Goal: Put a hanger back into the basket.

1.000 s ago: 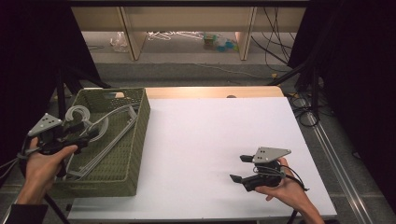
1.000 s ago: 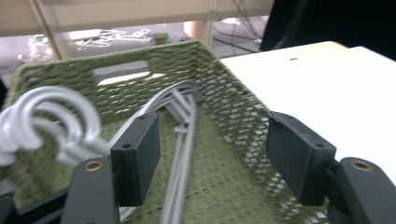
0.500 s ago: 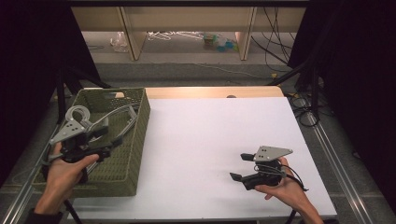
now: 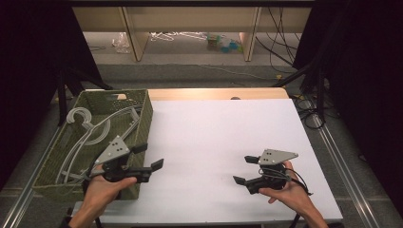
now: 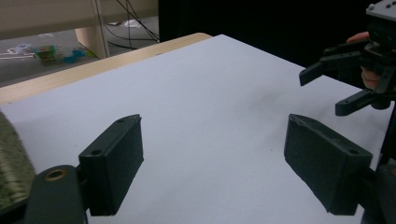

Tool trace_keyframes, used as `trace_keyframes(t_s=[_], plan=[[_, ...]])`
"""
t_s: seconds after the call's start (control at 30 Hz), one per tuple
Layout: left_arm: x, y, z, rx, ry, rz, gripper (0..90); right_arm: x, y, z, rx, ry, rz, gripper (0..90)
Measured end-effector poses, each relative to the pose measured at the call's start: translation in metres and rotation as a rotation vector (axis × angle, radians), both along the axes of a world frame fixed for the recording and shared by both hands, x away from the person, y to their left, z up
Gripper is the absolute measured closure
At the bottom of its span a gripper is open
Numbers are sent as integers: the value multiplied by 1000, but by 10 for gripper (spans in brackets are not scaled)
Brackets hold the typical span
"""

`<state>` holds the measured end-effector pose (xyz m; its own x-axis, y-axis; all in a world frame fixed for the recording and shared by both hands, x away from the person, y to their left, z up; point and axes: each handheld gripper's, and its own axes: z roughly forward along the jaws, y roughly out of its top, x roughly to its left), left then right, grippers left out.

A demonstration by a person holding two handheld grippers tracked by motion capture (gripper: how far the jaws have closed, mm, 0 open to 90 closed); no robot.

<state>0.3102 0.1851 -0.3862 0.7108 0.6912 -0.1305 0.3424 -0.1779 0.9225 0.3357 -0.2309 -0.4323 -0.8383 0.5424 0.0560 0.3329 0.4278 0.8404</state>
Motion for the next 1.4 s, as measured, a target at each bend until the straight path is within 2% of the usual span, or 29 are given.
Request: trace_keyframes(t_s=[0.1, 0.13, 0.17, 0.23, 0.3, 0.37, 0.47, 0.5, 0.53, 0.63, 0.7, 0.73, 0.8, 0.83, 1.07, 1.4], plan=[[-3, -7, -7, 4, 3, -20, 186, -1, 0, 0, 0, 1, -6, 182], [-6, -13, -14, 26, -4, -39, 185, -2, 1, 0, 1, -1, -5, 183], [-9, -16, -19, 50, -18, -36, 185, -2, 1, 0, 0, -5, -4, 182], [-10, -17, -21, 49, -20, -39, 185, -3, 1, 0, -1, -4, -4, 183], [-15, -20, -30, 20, -10, -34, 183, -5, 2, -1, 5, 15, 5, 182], [-19, -21, -36, 35, -15, -42, 173, -10, 2, -1, 2, -5, -15, 178], [-24, -21, -43, 8, -13, -26, 171, -16, 2, -1, 12, -16, -20, 175], [-24, -21, -43, 8, -13, -26, 171, -16, 2, -1, 12, -16, -20, 175], [-27, -22, -44, 31, -22, -34, 171, -20, 2, -1, 13, -18, -23, 175], [-30, -24, -46, 35, -19, -42, 171, -25, 2, -2, 20, -16, -16, 175], [-31, -25, -48, 42, -24, -47, 171, -28, 2, -3, 14, -32, -29, 172], [-32, -26, -48, 41, -20, -46, 171, -30, 2, -3, 13, -19, -28, 172], [-32, -25, -48, 40, -19, -47, 171, -31, 1, -4, 7, -27, -24, 172], [-31, -24, -48, 44, -20, -46, 171, -33, 1, -5, 3, -11, -28, 172], [-30, -22, -47, 37, -20, -38, 171, -33, 1, -4, 10, -33, -34, 171], [-30, -23, -47, 33, -16, -46, 171, -32, 1, -4, 9, -27, -40, 171]])
